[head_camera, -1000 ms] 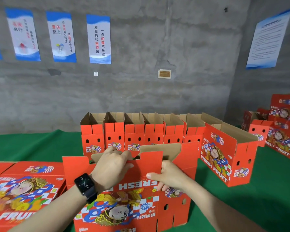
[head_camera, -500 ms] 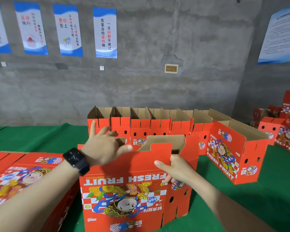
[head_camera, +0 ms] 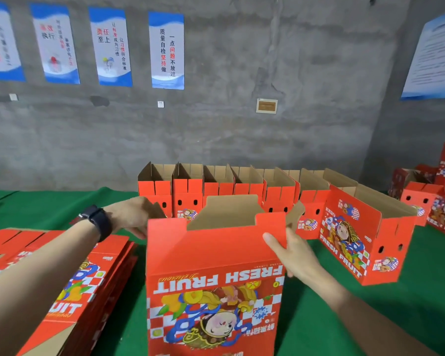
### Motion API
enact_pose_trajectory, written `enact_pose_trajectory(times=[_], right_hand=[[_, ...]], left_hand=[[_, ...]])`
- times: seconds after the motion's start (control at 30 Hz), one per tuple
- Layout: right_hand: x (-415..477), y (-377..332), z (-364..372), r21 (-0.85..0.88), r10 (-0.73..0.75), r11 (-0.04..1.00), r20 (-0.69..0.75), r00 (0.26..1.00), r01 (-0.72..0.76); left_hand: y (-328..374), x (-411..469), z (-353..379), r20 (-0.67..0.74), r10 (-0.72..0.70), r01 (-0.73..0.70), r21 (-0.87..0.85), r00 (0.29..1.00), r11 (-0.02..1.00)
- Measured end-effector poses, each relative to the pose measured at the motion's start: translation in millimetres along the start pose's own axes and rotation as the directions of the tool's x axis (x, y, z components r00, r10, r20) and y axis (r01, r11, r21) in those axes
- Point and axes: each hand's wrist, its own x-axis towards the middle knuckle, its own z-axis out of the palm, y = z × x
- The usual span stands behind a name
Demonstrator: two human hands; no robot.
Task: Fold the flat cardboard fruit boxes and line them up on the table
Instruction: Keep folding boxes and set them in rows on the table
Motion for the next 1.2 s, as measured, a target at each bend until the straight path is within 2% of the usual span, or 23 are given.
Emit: enact_pose_trajectory(times=[0.07, 0.13, 0.27, 0.47, 0.57, 0.67, 0.77, 0.9, 0.97, 1.0, 1.07, 1.13, 1.2], right_hand=[[-1, 5, -6, -0.057, 0.034, 0.998, -0.079, 0.996, -0.039], [-5, 4, -6, -0.119, 0.033, 0.992, -0.121, 0.992, -0.047], [-9, -2, -4, -0.175, -0.023, 0.984, -0.188, 0.982, -0.01], [-13, 1, 2, -0.118, 0.022, 0.992, -0.149, 0.989, -0.04], [-14, 6, 8, -0.095, 0.081, 0.99, -0.185, 0.979, -0.1], [-14, 7, 15, -0.102, 0.086, 0.989, -0.173, 0.981, -0.105], [-16, 11, 17, -0.128, 0.034, 0.99, -0.172, 0.985, -0.056], [-12, 14, 15, -0.185, 0.055, 0.98, -0.117, 0.992, -0.076], [-12, 13, 17, -0.225, 0.032, 0.973, -0.127, 0.991, -0.06], [-12, 12, 18, -0.234, 0.006, 0.971, -0.147, 0.989, -0.04], [-13, 11, 17, -0.257, -0.027, 0.966, -0.178, 0.984, -0.02], [-13, 11, 17, -0.267, -0.039, 0.964, -0.182, 0.983, -0.012], [-15, 10, 18, -0.265, -0.06, 0.964, -0.185, 0.981, 0.009]], left_hand=[[-5, 1, 2, -0.072, 0.001, -0.008, -0.105, 0.997, 0.994], [-7, 4, 10, -0.213, 0.013, -0.036, -0.107, 0.977, 0.994], [-2, 12, 29, -0.452, 0.108, -0.023, 0.188, 0.885, 0.982], [-11, 20, 53, -0.597, 0.062, 0.093, 0.225, 0.8, 0.97], [-13, 23, 68, -0.687, 0.071, 0.056, 0.162, 0.723, 0.985], [-15, 26, 78, -0.757, 0.01, -0.02, -0.004, 0.654, 1.0], [-23, 27, 80, -0.737, -0.036, -0.05, -0.094, 0.675, 0.994], [-36, 16, 84, -0.621, -0.043, -0.132, -0.234, 0.783, 0.963], [-41, 6, 99, -0.579, -0.126, -0.194, -0.459, 0.806, 0.867], [-43, 2, 108, -0.531, -0.201, -0.21, -0.613, 0.823, 0.762], [-45, -2, 121, -0.358, -0.351, -0.158, -0.859, 0.866, 0.487], [-44, 0, 117, -0.145, -0.46, -0.038, -0.971, 0.876, 0.235], [-41, 3, 107, -0.096, -0.496, -0.023, -0.988, 0.863, 0.152]])
